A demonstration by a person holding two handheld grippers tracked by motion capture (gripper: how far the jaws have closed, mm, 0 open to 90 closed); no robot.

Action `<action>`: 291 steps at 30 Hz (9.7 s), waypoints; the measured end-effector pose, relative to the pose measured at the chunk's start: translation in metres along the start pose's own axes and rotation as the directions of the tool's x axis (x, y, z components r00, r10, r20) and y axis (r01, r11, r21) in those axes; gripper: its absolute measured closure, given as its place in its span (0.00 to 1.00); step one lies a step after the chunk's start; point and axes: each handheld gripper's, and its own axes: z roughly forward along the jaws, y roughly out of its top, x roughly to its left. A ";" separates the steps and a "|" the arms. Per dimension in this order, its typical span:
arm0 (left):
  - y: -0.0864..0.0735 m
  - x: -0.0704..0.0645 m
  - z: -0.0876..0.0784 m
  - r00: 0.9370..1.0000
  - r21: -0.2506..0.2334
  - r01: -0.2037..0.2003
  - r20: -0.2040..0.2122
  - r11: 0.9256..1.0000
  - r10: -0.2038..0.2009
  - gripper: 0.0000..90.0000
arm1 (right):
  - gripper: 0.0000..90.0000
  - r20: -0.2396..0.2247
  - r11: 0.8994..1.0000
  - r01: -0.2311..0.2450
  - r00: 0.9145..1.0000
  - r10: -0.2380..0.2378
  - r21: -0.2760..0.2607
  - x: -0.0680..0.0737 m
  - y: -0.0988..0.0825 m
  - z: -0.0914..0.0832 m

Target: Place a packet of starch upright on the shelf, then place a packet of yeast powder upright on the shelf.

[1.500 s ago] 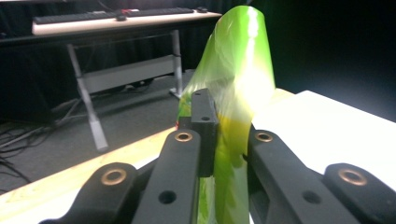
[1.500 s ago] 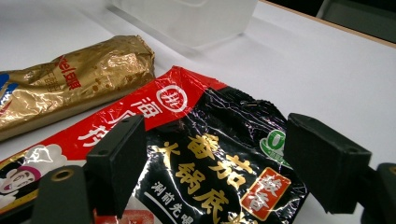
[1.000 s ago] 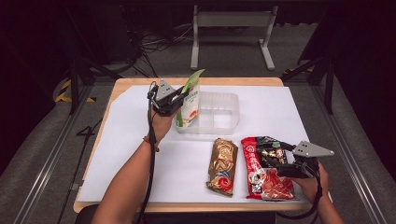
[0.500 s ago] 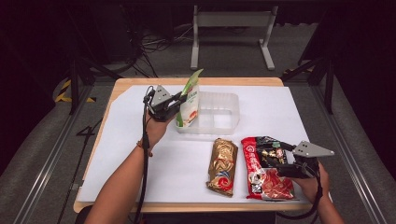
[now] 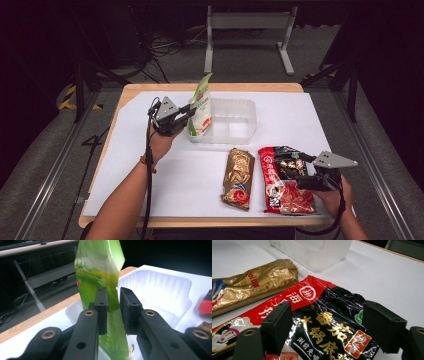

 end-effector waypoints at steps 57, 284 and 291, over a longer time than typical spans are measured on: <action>-0.081 -0.027 -0.117 0.982 0.280 -0.144 0.156 0.949 0.103 0.14 | 0.31 -0.231 0.998 0.030 0.973 -0.015 0.061 0.020 0.031 0.026; -0.098 -0.021 -0.136 0.986 0.203 -0.060 0.165 0.977 0.026 0.12 | 0.71 0.015 0.995 0.028 1.000 -0.027 -0.100 0.049 0.196 0.116; -0.098 -0.022 -0.135 0.985 0.205 -0.060 0.168 0.977 0.025 0.12 | 0.66 -0.022 0.992 0.028 0.999 -0.031 -0.126 0.042 0.190 0.099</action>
